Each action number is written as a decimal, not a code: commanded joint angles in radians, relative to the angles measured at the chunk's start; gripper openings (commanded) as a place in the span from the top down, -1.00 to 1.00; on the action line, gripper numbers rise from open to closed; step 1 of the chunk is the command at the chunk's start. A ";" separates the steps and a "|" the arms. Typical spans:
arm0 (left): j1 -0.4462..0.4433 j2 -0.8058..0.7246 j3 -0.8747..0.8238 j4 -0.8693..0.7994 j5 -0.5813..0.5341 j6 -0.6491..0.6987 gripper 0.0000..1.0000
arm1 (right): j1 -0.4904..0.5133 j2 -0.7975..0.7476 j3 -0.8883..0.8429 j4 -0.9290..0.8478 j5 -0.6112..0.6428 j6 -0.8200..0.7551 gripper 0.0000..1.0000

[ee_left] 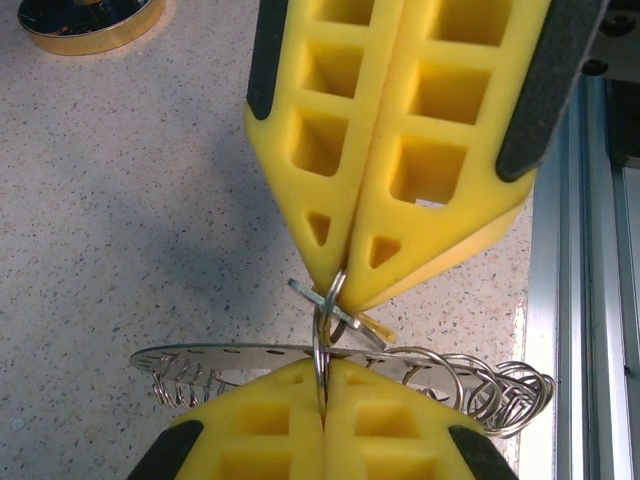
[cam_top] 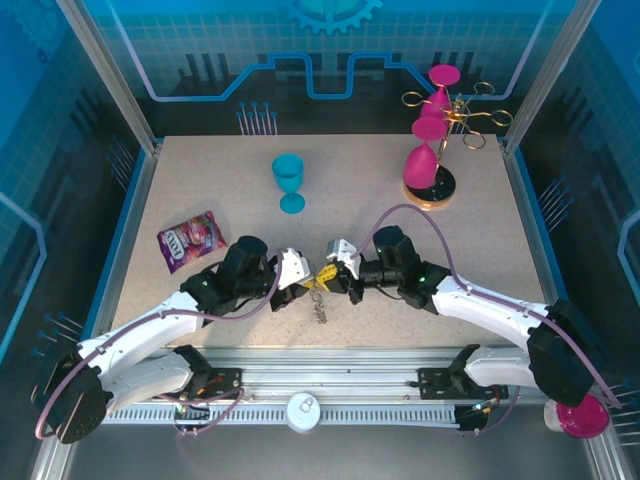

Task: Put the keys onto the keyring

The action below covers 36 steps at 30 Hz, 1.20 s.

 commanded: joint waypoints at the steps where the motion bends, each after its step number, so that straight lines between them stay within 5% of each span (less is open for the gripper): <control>1: -0.004 -0.002 -0.003 0.036 0.031 0.001 1.00 | 0.012 0.012 0.027 0.039 0.036 0.019 1.00; 22: -0.004 -0.051 -0.049 0.118 -0.071 0.045 1.00 | 0.013 0.030 0.016 0.037 0.158 0.157 1.00; 28: -0.004 -0.065 -0.062 0.126 -0.075 0.057 1.00 | 0.013 0.027 0.043 -0.044 0.197 0.124 0.60; 36: -0.003 -0.083 -0.076 0.147 -0.053 0.062 1.00 | -0.025 -0.057 0.015 -0.079 0.140 -0.001 0.34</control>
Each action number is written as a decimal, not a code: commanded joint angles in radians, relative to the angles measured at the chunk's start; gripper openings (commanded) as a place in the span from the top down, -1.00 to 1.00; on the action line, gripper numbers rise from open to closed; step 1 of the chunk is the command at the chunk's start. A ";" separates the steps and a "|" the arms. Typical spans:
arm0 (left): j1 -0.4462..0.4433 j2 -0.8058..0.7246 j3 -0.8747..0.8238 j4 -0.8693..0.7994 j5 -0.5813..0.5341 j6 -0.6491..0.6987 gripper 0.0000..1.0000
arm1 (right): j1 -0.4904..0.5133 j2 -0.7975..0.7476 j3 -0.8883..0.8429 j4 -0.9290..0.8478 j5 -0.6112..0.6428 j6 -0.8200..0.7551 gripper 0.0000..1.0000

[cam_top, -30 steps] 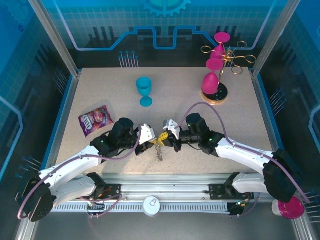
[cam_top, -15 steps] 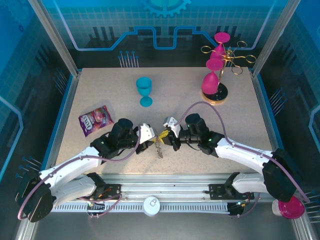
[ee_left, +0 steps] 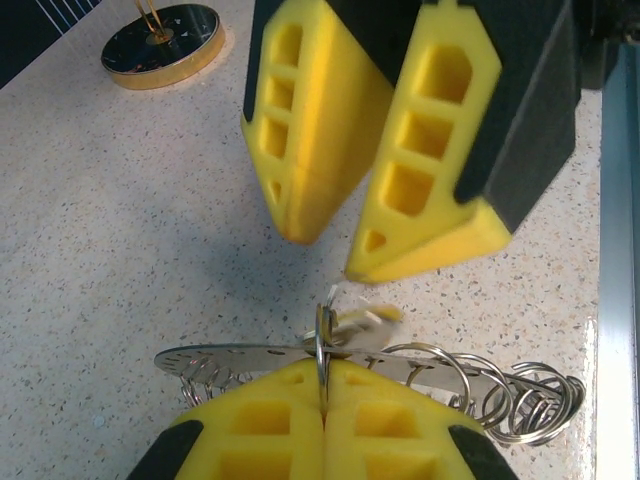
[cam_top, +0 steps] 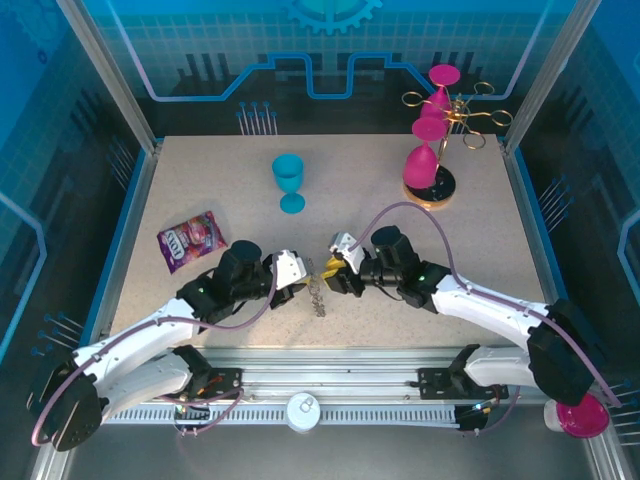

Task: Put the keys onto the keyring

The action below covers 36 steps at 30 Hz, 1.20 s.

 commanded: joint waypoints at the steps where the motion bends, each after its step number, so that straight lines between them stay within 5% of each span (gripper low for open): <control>1: -0.002 -0.028 -0.019 0.050 0.049 0.027 1.00 | -0.023 -0.058 -0.005 0.006 -0.053 -0.108 0.33; 7: 0.005 -0.031 -0.057 0.105 0.162 0.049 1.00 | -0.044 -0.042 0.011 0.057 -0.235 -0.310 0.35; 16: 0.014 -0.031 -0.065 0.119 0.186 0.057 1.00 | -0.049 0.067 0.056 0.087 -0.413 -0.349 0.36; 25: 0.015 -0.031 -0.064 0.121 0.152 0.066 1.00 | -0.051 0.077 0.045 0.099 -0.368 -0.308 0.40; 36: 0.015 -0.046 -0.071 0.141 0.069 0.079 1.00 | -0.052 -0.006 0.046 -0.055 -0.241 -0.040 0.39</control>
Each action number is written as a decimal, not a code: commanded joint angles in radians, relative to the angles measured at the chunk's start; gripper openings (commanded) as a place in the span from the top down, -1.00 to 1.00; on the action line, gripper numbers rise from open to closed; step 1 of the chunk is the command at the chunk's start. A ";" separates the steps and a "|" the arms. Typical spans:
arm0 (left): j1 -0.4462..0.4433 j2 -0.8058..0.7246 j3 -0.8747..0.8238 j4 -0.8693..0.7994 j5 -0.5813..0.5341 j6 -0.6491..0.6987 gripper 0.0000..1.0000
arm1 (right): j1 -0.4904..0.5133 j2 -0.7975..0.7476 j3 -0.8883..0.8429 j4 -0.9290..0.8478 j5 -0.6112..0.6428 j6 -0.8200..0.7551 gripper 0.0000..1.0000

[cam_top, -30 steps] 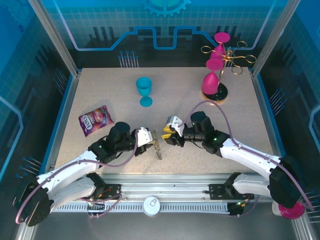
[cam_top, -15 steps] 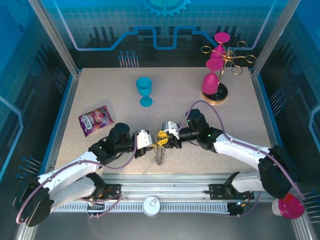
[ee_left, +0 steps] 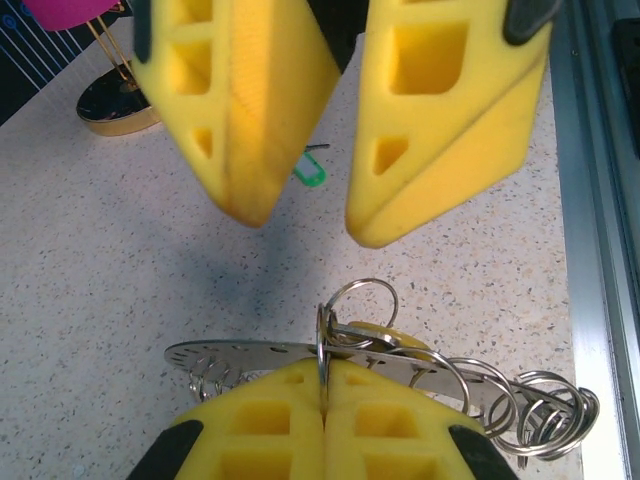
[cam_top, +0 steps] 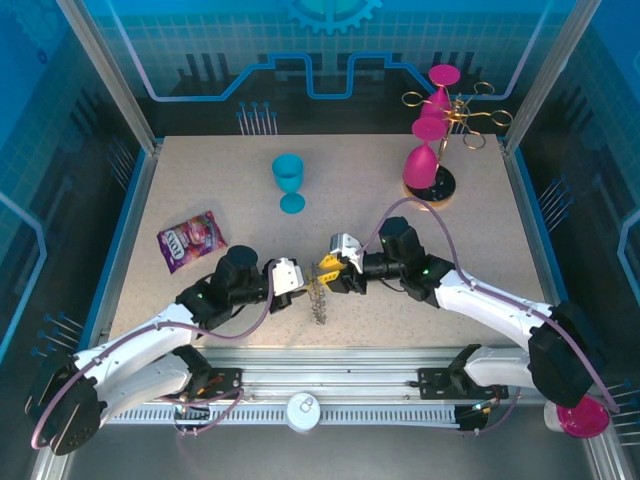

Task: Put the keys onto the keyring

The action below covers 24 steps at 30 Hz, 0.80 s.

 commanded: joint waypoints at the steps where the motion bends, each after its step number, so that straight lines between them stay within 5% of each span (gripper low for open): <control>1: 0.007 -0.021 -0.010 0.053 -0.013 0.026 1.00 | 0.000 -0.011 0.011 -0.070 0.023 0.119 0.41; 16: 0.007 -0.021 -0.008 0.055 -0.021 0.023 1.00 | 0.029 0.062 0.032 0.010 -0.031 0.252 0.54; 24: 0.006 -0.023 -0.011 0.053 -0.016 0.026 1.00 | 0.031 0.066 0.023 0.020 0.001 0.263 1.00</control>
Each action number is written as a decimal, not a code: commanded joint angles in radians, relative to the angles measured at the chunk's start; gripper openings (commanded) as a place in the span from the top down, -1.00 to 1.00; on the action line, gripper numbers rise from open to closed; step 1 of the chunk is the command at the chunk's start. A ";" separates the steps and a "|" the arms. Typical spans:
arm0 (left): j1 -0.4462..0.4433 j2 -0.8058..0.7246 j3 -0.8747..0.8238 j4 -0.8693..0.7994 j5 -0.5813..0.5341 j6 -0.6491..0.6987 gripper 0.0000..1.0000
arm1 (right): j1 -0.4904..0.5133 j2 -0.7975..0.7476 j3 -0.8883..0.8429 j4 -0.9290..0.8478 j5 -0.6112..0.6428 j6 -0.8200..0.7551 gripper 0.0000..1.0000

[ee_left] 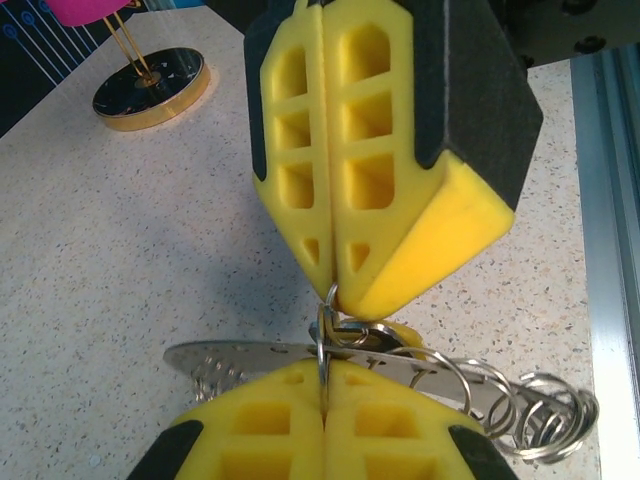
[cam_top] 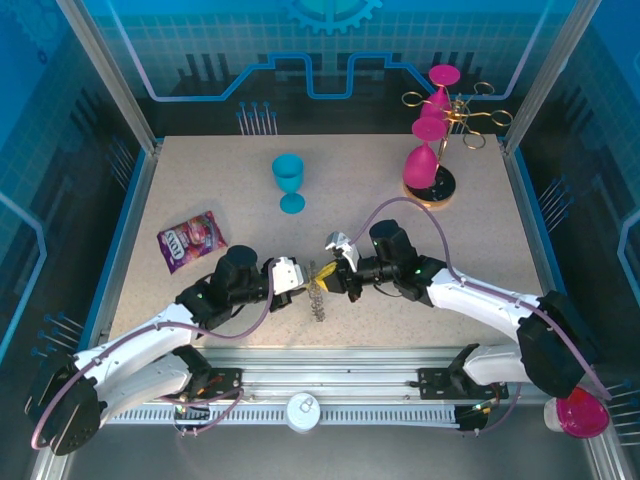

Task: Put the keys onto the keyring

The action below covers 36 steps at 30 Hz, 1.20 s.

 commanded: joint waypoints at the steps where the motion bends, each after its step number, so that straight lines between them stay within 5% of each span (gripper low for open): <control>1: 0.007 -0.025 -0.011 0.051 0.009 0.026 1.00 | 0.004 -0.002 0.019 0.005 0.017 0.002 1.00; 15: 0.006 -0.082 -0.041 0.104 0.061 0.044 1.00 | -0.015 0.064 0.045 -0.056 -0.035 -0.005 0.98; 19: 0.007 -0.078 -0.040 0.098 0.063 0.047 1.00 | -0.017 0.008 0.026 -0.029 0.011 -0.045 0.47; 22: 0.006 -0.072 -0.037 0.090 0.075 0.046 1.00 | -0.016 -0.043 -0.008 0.023 0.047 -0.126 0.34; 26: 0.007 -0.061 -0.032 0.084 0.088 0.039 1.00 | -0.006 -0.078 -0.069 0.173 -0.009 -0.253 0.27; 36: 0.006 -0.053 -0.028 0.090 0.095 0.024 1.00 | 0.024 -0.002 -0.015 0.130 -0.045 -0.352 0.34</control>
